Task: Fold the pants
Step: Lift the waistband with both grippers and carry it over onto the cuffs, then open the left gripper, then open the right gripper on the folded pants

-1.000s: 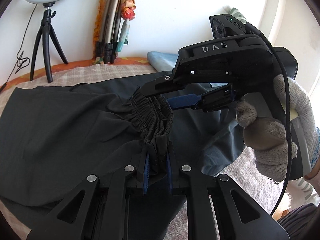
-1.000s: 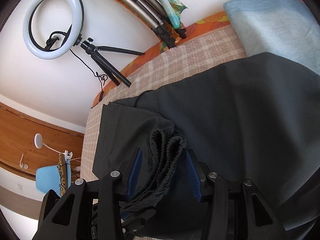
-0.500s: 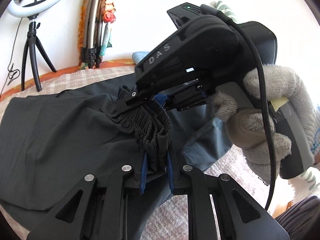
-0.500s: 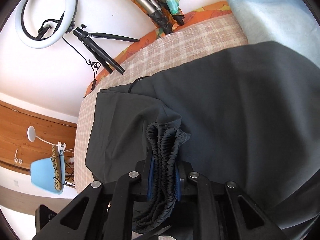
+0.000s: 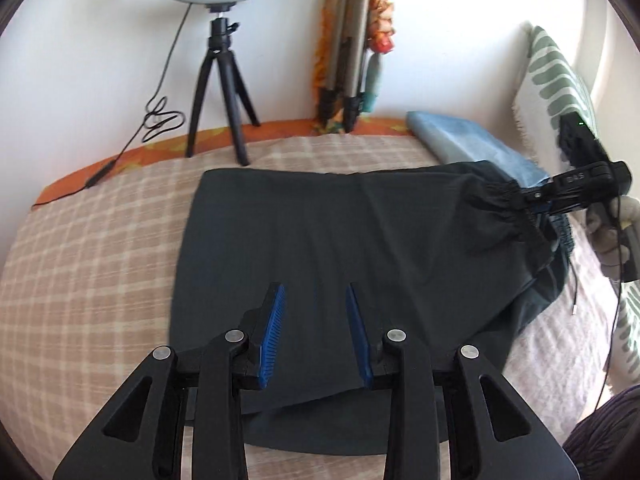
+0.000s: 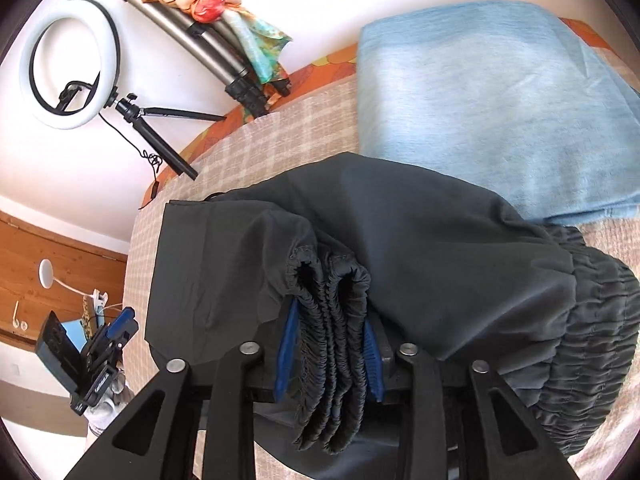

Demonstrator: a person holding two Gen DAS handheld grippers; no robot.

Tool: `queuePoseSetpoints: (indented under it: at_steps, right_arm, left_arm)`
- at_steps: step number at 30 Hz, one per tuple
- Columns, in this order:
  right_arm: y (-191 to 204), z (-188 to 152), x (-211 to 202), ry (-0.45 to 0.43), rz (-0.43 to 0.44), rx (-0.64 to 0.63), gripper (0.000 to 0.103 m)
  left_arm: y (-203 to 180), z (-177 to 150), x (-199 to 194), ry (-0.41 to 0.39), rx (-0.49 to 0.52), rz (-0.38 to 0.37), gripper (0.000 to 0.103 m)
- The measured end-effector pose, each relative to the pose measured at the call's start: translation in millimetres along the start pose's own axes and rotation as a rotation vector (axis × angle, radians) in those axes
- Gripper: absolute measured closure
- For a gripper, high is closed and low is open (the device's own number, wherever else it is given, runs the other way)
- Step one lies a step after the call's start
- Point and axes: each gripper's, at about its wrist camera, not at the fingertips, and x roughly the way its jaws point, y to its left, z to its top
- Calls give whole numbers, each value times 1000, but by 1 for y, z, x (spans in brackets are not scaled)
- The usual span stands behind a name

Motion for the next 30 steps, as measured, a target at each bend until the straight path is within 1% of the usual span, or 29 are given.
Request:
queuePoseSetpoints:
  at_steps: [1,2,4,5,7,9,10,11,12,15,17,18,20,22,24,25,27,28,30]
  right_arm:
    - [-1,-3,0,6,-12,0,63]
    - [-1,-6,-1,11,-27,1,59]
    - [0,-13,-2,15,-37,-7,57]
    - [3,-16,0,19,-55,-22,55]
    - [9,-21,6,20,-127,-48,56]
    - [14,-24,13,17,-162,-71,76]
    - [17,-25,14,10,-165,-76,79]
    - [20,-26,14,3,-161,-83,85]
    - [23,-26,12,-4,-158,-87,87]
    - [30,-26,-2,-22,-173,-105,88]
    - [28,-25,-14,-39,-214,-104,88]
    - [27,-24,-18,-51,-243,-106,88]
    - [22,-23,-20,-50,-271,-102,88]
    - [19,-24,-17,-31,-256,-97,86]
    - [19,-26,-14,-26,-274,-97,75]
    - [21,-27,-13,-27,-293,-104,72]
    - [25,-30,-16,-44,-328,-129,71]
    - [26,-30,-18,-49,-330,-130,71]
    - [24,-29,-22,-49,-295,-109,69]
  left_arm:
    - [13,-3,3,15,-19,31,73]
    - [26,-8,4,23,-47,46,73]
    - [48,-16,1,14,-94,86,73]
    - [58,-19,0,8,-120,92,73]
    - [75,-24,-4,-8,-170,104,73]
    - [85,-26,-4,-2,-191,115,73]
    - [88,-27,-5,-3,-193,126,73]
    - [90,-28,-5,-6,-195,133,73]
    - [92,-28,-4,-5,-199,135,73]
    - [95,-31,-1,21,-206,131,72]
    - [97,-34,1,33,-216,110,64]
    - [98,-35,3,40,-224,100,62]
    - [98,-37,8,54,-237,89,62]
    - [97,-39,14,72,-258,61,62]
    - [94,-40,17,88,-276,23,62]
    - [91,-39,17,87,-276,18,62]
    - [85,-38,18,89,-262,14,62]
    - [82,-37,19,94,-256,13,62]
    - [78,-39,25,113,-250,0,62]
